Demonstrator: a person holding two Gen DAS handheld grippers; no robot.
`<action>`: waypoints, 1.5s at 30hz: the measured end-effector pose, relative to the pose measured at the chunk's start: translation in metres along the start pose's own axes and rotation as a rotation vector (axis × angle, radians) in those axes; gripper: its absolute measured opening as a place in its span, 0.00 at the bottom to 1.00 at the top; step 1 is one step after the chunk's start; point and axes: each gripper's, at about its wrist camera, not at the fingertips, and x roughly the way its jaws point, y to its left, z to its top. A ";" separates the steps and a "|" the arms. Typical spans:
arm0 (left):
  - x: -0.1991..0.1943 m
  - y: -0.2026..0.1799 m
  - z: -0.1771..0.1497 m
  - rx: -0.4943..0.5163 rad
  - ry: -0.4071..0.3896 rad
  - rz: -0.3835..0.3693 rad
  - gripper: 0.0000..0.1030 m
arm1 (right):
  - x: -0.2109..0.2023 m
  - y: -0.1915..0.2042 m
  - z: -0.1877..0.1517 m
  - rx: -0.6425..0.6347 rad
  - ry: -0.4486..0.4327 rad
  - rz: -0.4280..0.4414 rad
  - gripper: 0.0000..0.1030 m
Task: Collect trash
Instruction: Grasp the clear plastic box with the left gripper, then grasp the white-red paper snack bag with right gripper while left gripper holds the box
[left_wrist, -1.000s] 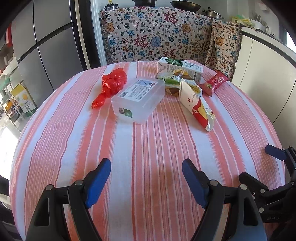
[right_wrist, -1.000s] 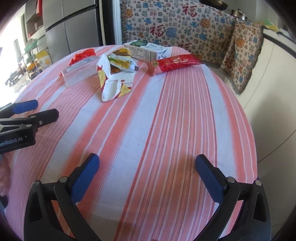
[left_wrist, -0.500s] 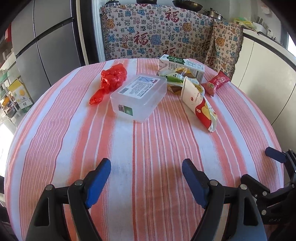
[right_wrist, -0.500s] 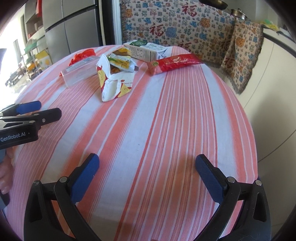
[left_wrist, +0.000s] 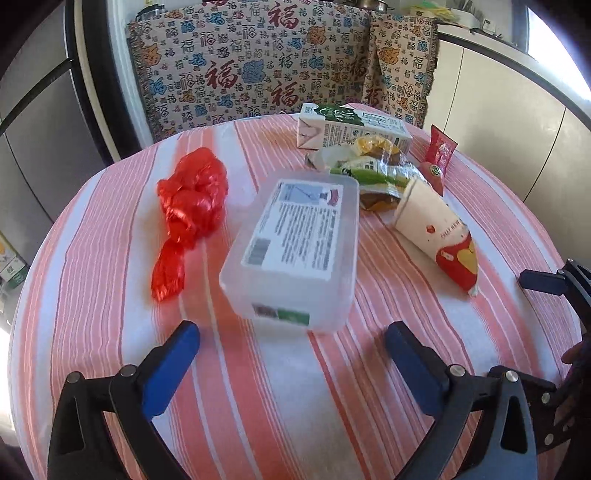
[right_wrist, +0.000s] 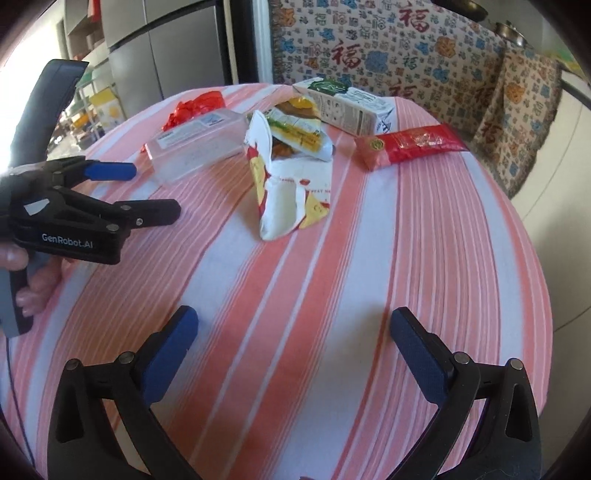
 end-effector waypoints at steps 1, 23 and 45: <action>0.004 0.000 0.006 0.016 0.000 -0.001 1.00 | 0.003 -0.002 0.003 0.004 -0.001 0.000 1.00; -0.061 -0.020 -0.068 -0.175 -0.047 0.087 0.63 | 0.012 -0.006 0.030 0.105 -0.030 0.150 1.00; -0.087 -0.017 -0.073 -0.240 -0.043 -0.022 0.62 | -0.024 -0.016 0.021 0.107 -0.004 0.147 0.45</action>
